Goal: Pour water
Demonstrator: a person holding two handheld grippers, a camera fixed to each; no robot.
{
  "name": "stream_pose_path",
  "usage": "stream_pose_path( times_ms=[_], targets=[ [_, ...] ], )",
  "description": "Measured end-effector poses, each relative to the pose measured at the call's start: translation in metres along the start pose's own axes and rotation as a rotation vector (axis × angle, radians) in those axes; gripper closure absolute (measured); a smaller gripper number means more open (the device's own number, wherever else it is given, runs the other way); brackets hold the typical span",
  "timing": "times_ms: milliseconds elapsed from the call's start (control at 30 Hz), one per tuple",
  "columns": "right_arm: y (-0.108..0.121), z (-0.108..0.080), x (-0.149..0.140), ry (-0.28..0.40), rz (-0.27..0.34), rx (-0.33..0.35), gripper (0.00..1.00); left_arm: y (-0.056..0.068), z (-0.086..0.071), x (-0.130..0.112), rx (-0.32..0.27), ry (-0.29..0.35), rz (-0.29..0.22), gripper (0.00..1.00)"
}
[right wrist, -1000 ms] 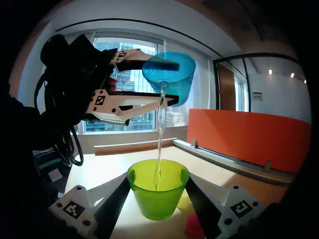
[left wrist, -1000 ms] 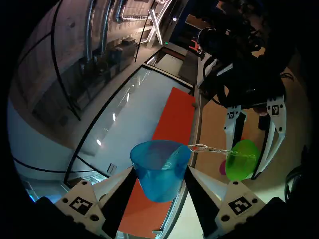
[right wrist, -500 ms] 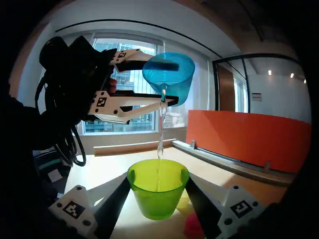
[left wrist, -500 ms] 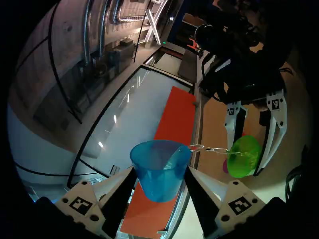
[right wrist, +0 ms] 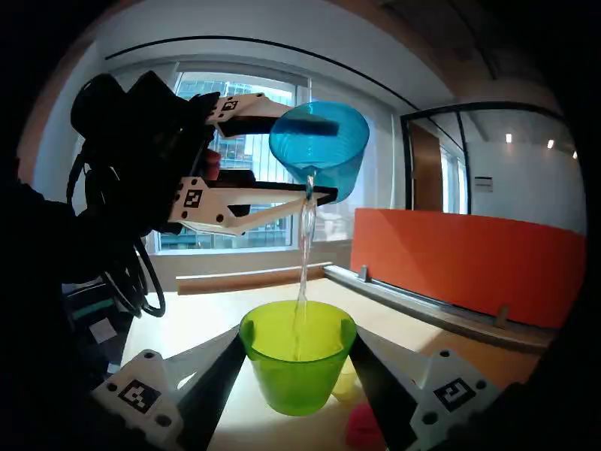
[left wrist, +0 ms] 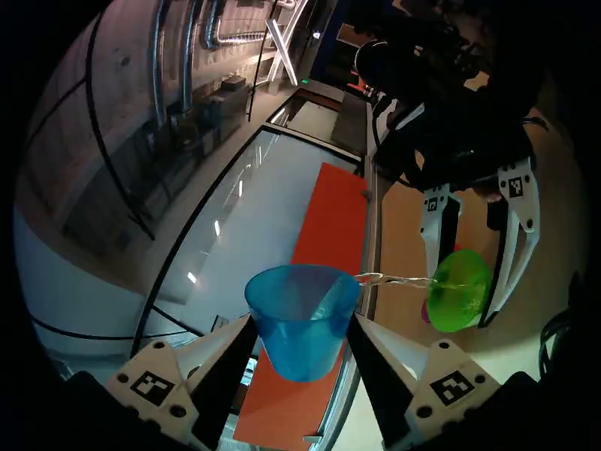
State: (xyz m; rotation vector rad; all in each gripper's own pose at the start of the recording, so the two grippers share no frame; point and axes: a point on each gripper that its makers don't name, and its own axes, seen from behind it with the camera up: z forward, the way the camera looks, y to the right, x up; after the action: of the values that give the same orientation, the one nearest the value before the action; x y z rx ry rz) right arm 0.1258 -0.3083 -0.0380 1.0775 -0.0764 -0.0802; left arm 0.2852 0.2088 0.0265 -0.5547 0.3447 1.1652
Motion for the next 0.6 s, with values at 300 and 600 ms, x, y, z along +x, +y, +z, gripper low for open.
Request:
stream_pose_path(
  times_ms=[300, 600],
  targets=[
    [-0.0005, 0.0007, 0.0032, 0.002, -0.007, -0.002, 0.10, -0.0018, -0.0021, 0.0012, 0.008, 0.000, 0.019, 0.20],
    [-0.0001, -0.0003, 0.0054, 0.007, -0.005, -0.004, 0.10, -0.0044, -0.0029, 0.0029, 0.019, -0.001, 0.052, 0.20]
  ],
)
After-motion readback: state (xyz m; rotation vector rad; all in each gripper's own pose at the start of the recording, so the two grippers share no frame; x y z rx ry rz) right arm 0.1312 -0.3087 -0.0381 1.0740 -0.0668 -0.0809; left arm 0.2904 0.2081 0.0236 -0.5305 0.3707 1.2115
